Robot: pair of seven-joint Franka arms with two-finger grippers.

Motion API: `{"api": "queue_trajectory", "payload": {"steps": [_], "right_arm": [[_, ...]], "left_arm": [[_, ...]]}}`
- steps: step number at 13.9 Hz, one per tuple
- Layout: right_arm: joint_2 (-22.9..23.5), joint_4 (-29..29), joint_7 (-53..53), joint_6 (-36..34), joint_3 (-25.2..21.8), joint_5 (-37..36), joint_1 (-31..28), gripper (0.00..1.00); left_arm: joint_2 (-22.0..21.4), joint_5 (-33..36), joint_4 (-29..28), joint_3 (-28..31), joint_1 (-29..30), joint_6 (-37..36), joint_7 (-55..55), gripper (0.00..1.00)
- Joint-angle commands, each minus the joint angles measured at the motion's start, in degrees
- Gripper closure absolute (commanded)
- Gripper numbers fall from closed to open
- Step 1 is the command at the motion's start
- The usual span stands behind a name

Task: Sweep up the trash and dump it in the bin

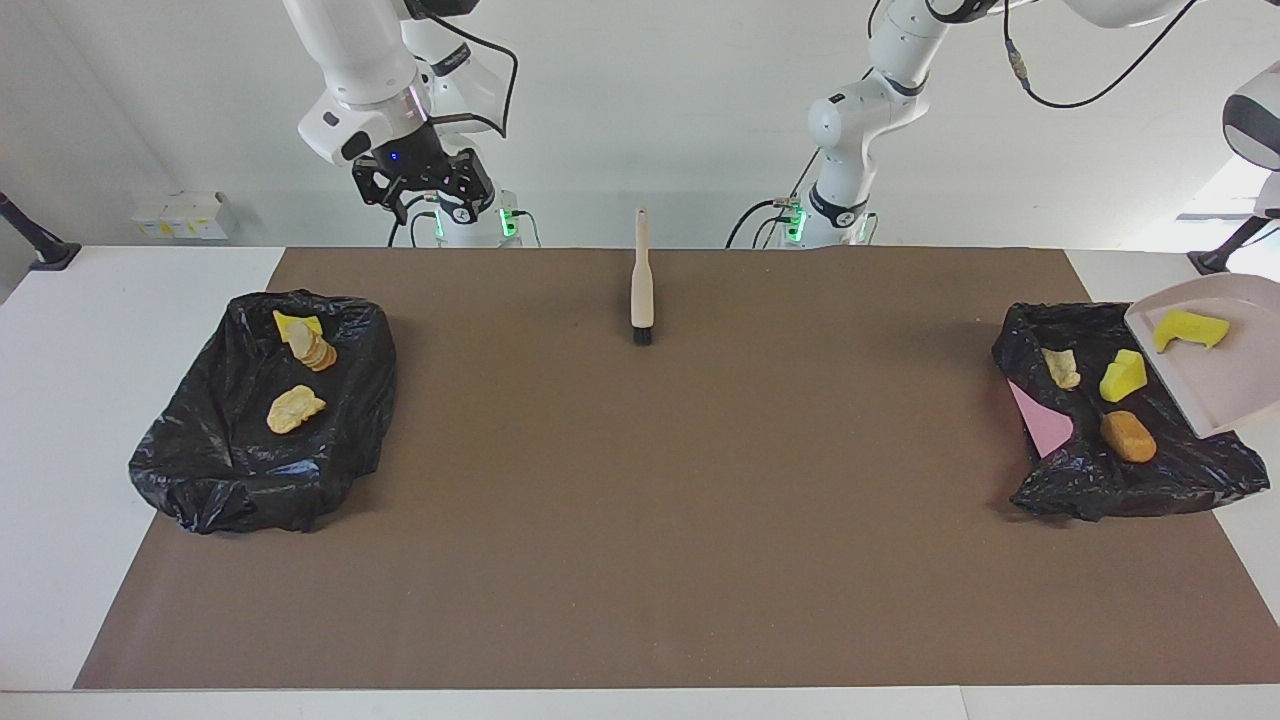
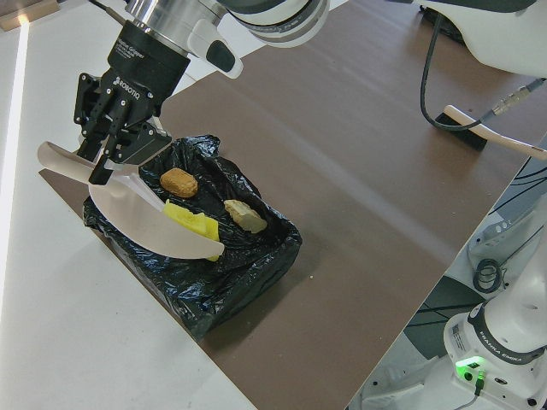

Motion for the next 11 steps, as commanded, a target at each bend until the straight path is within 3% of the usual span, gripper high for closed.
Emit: {"api": "queue_trajectory", "payload": {"steps": [1, 7, 11], "right_arm": [[6.62, 9.51, -0.61, -3.74, 0.69, -1.27, -2.62, 0.0], [8.4, 11.74, 0.01, -3.66, -0.28, -0.84, -3.41, 0.0], [7.43, 10.77, 4.04, -3.13, -0.11, -0.31, -3.15, 0.0]], "left_arm": [[-3.41, 3.79, -3.41, 0.45, -2.88, -2.55, -4.66, 1.0], [-4.29, 10.47, -3.24, 0.37, -8.96, -10.38, -10.39, 1.0], [-6.4, 9.43, -3.41, -0.16, -12.99, -13.97, -11.7, 1.0]]}}
